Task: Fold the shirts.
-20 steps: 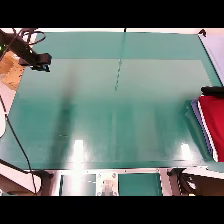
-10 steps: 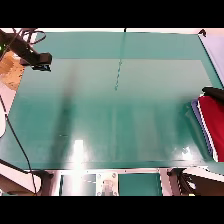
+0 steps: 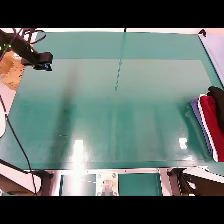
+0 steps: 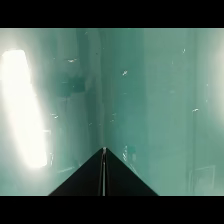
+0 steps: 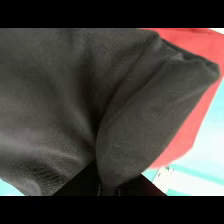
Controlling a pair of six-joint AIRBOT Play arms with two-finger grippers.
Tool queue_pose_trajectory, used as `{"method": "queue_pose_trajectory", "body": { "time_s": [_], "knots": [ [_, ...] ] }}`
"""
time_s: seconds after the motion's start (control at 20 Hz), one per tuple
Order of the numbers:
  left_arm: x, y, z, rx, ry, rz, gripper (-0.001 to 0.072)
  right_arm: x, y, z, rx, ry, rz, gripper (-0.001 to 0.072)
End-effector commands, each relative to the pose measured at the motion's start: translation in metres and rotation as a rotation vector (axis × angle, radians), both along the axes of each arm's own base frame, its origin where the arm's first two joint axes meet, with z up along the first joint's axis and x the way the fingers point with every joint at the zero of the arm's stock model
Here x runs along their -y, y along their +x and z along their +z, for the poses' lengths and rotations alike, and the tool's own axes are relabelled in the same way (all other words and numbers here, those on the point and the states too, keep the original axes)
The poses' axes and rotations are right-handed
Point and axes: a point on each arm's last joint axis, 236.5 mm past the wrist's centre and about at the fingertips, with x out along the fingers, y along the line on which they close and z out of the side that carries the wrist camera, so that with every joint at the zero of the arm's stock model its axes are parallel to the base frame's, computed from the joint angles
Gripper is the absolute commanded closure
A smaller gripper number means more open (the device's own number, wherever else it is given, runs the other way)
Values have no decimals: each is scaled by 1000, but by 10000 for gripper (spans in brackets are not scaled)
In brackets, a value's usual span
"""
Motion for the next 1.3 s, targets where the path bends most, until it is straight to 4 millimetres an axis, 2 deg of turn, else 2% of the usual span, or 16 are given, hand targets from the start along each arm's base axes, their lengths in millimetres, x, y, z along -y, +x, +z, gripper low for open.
{"method": "queue_pose_trajectory", "body": {
  "time_s": [0.0, 0.05, 0.1, 0.15, 0.25, 0.35, 0.4, 0.45, 0.5, 0.55, 0.6, 0.75, 0.9, 1.0, 1.1, 1.25],
  "knots": [
    [6, 5, 3, 24, -25, -4, 686, -7, -10, -41, -40, 23, 22, 663],
    [10, 8, 5, 39, -42, -12, 686, -11, -17, -47, -68, 35, 25, 451],
    [15, 9, 7, 48, -63, -22, 686, -14, -26, -48, -104, 48, 29, 182],
    [21, 9, 10, 58, -80, -49, 686, -18, -36, -45, -146, 66, 34, 109],
    [28, 8, 16, 73, -105, -83, 687, -27, -47, -28, -195, 113, 26, 109],
    [30, 6, 25, 89, -111, -86, 686, -37, -39, -4, -181, 156, -14, 109],
    [30, 3, 33, 106, -109, -90, 687, -42, -24, 8, -139, 166, 6, 110],
    [30, 0, 42, 122, -105, -98, 686, -46, -1, 19, -78, 163, 46, 163],
    [31, -6, 54, 140, -101, -102, 686, -52, 24, 30, -10, 154, 97, 340],
    [31, -12, 62, 147, -99, -107, 687, -62, 53, 41, 64, 145, 166, 600],
    [31, -19, 71, 155, -96, -111, 687, -73, 80, 50, 123, 129, 232, 686],
    [34, -44, 76, 120, -108, -89, 687, -119, 152, 62, 243, 55, 462, 692],
    [38, -84, 44, 6, -125, -82, 687, -182, 189, 59, 328, -16, 654, 692],
    [39, -116, 16, -49, -134, -64, 687, -230, 188, 45, 363, -21, 760, 693],
    [41, -149, -11, -76, -143, -38, 687, -272, 173, 23, 374, -4, 842, 692],
    [44, -182, -38, -97, -157, -14, 687, -313, 165, 4, 412, 52, 901, 692]
  ]
}}
